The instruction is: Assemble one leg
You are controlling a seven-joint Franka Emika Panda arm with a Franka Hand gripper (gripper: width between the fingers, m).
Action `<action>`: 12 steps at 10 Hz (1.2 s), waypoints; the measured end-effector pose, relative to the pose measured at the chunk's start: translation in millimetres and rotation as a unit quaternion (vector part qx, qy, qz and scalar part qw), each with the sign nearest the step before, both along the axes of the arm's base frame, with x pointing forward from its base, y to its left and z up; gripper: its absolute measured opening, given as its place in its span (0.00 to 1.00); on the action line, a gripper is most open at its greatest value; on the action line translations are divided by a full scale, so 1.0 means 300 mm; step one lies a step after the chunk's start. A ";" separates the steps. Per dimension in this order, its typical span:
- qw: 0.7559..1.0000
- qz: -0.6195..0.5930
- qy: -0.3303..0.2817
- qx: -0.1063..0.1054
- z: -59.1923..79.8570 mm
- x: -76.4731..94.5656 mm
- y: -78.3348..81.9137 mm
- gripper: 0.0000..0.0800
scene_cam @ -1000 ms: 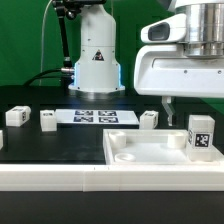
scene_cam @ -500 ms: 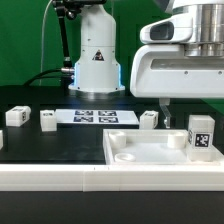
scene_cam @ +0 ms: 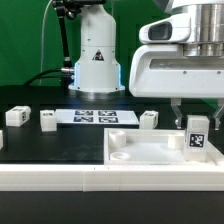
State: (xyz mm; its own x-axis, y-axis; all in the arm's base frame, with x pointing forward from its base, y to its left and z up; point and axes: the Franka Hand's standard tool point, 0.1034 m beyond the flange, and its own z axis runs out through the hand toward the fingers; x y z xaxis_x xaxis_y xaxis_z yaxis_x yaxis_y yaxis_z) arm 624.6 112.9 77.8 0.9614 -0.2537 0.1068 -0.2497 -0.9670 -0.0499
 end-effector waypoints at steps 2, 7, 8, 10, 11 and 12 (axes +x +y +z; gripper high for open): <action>0.995 -0.100 0.001 0.006 -0.001 -0.001 -0.012 0.36; 0.962 -0.272 -0.001 -0.004 0.000 -0.019 -0.097 0.38; 0.959 -0.282 -0.002 -0.006 0.000 -0.021 -0.110 0.38; 0.961 -0.278 -0.002 -0.007 0.000 -0.020 -0.111 0.59; 0.961 -0.278 -0.002 -0.007 0.000 -0.020 -0.111 0.59; 0.961 -0.278 -0.002 -0.007 0.000 -0.020 -0.111 0.73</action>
Offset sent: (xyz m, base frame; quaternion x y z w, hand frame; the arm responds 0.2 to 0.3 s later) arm -0.0016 -0.0015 0.0022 0.0057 0.0148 0.2649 0.9641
